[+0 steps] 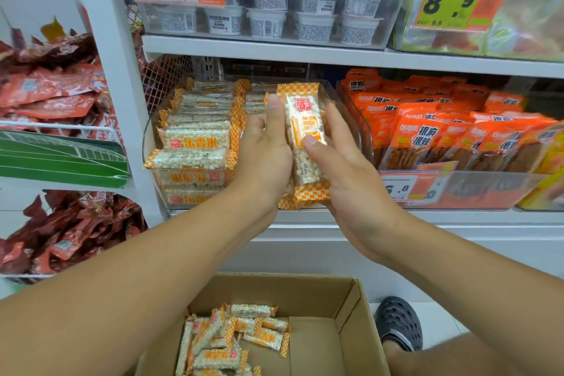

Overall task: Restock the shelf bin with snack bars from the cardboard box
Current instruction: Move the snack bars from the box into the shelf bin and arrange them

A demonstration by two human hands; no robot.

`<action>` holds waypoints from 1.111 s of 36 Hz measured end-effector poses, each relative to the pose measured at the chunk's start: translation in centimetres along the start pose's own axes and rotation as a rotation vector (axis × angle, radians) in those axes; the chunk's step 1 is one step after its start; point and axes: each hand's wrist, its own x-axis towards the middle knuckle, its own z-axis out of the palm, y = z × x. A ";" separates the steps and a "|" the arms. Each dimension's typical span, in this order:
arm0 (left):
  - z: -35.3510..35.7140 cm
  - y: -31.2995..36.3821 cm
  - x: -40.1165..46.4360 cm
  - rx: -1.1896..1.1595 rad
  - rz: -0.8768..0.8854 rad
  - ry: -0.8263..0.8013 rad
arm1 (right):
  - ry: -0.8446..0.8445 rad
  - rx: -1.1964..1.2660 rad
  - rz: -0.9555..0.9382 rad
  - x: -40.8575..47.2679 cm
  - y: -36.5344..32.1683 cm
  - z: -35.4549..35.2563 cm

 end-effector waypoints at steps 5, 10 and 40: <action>-0.3 0.1 0.4 -0.082 -0.068 -0.061 | -0.035 0.108 0.048 0.6 0.5 -0.3; -0.7 0.8 0.3 -0.067 -0.069 -0.072 | -0.066 0.252 0.103 0.2 -0.4 -0.4; 0.3 0.0 0.2 -0.026 -0.011 -0.240 | -0.042 0.021 -0.011 -0.5 0.1 0.3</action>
